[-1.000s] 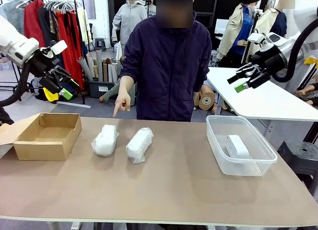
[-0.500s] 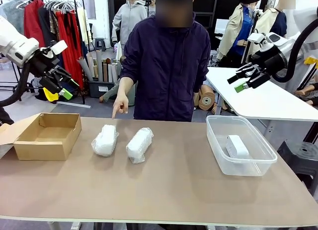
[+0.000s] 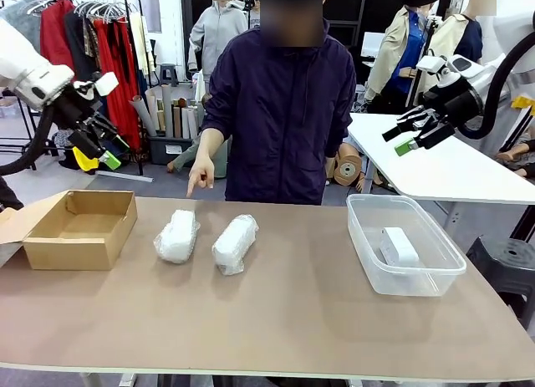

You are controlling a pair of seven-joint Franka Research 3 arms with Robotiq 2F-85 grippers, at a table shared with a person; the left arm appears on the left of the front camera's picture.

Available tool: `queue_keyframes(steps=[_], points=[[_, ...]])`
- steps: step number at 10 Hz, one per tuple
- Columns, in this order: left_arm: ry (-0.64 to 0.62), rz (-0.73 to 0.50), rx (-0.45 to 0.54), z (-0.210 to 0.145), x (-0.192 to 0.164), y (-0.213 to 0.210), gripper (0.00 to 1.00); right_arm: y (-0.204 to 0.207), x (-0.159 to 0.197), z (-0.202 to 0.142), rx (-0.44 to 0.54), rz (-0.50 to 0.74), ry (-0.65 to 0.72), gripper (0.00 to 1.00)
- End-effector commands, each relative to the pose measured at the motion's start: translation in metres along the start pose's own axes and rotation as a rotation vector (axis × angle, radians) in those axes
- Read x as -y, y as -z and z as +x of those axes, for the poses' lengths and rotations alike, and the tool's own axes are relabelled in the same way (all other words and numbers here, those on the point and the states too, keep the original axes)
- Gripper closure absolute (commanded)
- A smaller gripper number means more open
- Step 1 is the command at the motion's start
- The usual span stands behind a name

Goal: Separate and place wrapped and unwrapped clocks.
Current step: Pick up the Digital clock indicated by the person.

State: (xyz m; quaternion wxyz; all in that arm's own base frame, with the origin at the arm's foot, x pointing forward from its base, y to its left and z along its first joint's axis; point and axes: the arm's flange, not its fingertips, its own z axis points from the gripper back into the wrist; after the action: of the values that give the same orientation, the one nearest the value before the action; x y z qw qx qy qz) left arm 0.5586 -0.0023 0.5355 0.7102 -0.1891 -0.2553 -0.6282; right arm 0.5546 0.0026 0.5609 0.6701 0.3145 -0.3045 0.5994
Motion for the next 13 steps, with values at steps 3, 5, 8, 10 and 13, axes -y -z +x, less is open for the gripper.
queue_keyframes(steps=[3, 5, 8, 10, 13], points=[[-0.295, 0.145, -0.4, 0.059, 0.021, 0.003, 0.0, -0.001, -0.002, 0.002, 0.0, -0.003, -0.007, 0.0], [-0.367, 0.226, -0.579, 0.077, 0.026, 0.021, 0.0, -0.001, -0.002, 0.002, 0.0, -0.003, -0.007, 0.0], [-0.487, 0.279, -0.489, 0.091, 0.022, 0.062, 0.0, -0.001, -0.002, 0.002, 0.0, -0.003, -0.007, 0.0], [-0.501, 0.283, -0.414, 0.094, 0.02, 0.071, 0.0, -0.001, -0.002, 0.002, 0.0, -0.003, -0.007, 0.0], [-0.479, 0.267, -0.515, 0.095, 0.022, 0.068, 0.0, -0.001, -0.002, 0.002, 0.0, -0.003, -0.007, 0.0]])
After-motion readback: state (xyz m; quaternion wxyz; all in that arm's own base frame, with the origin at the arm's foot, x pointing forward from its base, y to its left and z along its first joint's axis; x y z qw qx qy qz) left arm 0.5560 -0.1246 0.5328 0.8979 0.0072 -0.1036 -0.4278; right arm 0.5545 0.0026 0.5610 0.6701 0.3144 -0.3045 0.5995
